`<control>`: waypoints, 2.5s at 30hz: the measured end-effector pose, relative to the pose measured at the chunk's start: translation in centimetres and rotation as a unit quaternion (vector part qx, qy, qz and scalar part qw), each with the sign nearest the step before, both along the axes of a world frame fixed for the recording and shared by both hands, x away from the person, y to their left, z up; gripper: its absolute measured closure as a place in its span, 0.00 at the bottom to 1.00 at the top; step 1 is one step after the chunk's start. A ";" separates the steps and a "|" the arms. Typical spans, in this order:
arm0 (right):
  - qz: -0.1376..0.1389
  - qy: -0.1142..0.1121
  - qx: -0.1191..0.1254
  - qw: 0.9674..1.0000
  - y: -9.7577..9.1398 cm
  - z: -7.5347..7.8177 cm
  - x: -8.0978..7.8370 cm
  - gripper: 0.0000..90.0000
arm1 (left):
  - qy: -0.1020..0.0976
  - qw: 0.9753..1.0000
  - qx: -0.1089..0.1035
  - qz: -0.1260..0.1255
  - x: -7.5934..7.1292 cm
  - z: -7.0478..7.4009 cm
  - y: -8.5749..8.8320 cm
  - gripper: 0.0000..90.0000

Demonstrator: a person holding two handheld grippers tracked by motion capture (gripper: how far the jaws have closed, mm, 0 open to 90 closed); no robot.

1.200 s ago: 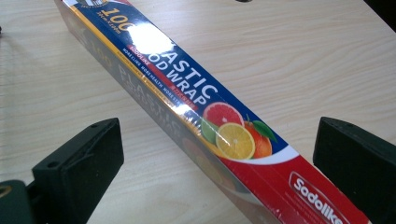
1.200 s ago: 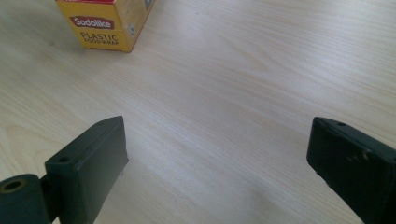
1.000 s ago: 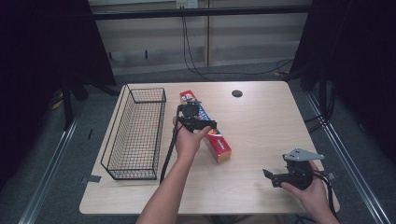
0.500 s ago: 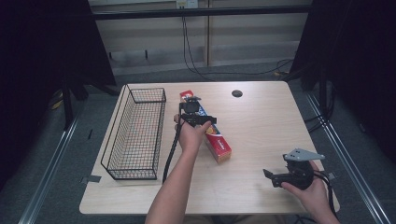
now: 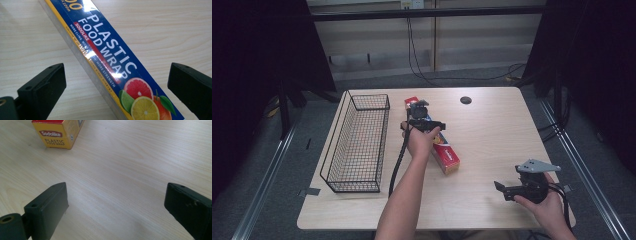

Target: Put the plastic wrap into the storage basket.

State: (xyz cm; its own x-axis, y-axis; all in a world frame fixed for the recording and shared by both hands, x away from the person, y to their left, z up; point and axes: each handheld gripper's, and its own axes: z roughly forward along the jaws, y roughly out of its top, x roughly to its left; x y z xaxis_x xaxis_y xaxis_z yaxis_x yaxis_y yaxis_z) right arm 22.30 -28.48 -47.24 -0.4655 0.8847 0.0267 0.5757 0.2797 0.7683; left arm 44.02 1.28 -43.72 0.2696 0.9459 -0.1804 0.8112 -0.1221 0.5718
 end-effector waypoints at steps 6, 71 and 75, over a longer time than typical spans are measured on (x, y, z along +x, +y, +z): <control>-0.001 0.000 0.002 1.000 0.0 0.0 0.0 0.05 | 0.008 1.000 0.001 0.002 0.3 -0.4 -0.4 0.02; 0.004 0.002 0.013 1.000 -0.2 0.3 0.0 0.06 | 0.051 0.998 0.010 0.032 1.9 -1.8 -0.8 0.23; 0.008 0.000 0.009 1.000 -0.1 0.2 0.1 0.06 | 0.062 0.997 0.006 0.039 1.8 -1.6 -0.4 0.26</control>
State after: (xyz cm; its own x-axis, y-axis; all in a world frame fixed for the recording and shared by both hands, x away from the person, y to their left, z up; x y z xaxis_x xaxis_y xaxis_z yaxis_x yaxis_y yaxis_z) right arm 22.37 -28.63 -47.04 -0.4798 0.8764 0.0417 0.5706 0.2755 0.7737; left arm 45.79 0.83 -45.36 0.1723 0.9652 -0.1968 0.8830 -0.0628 0.4651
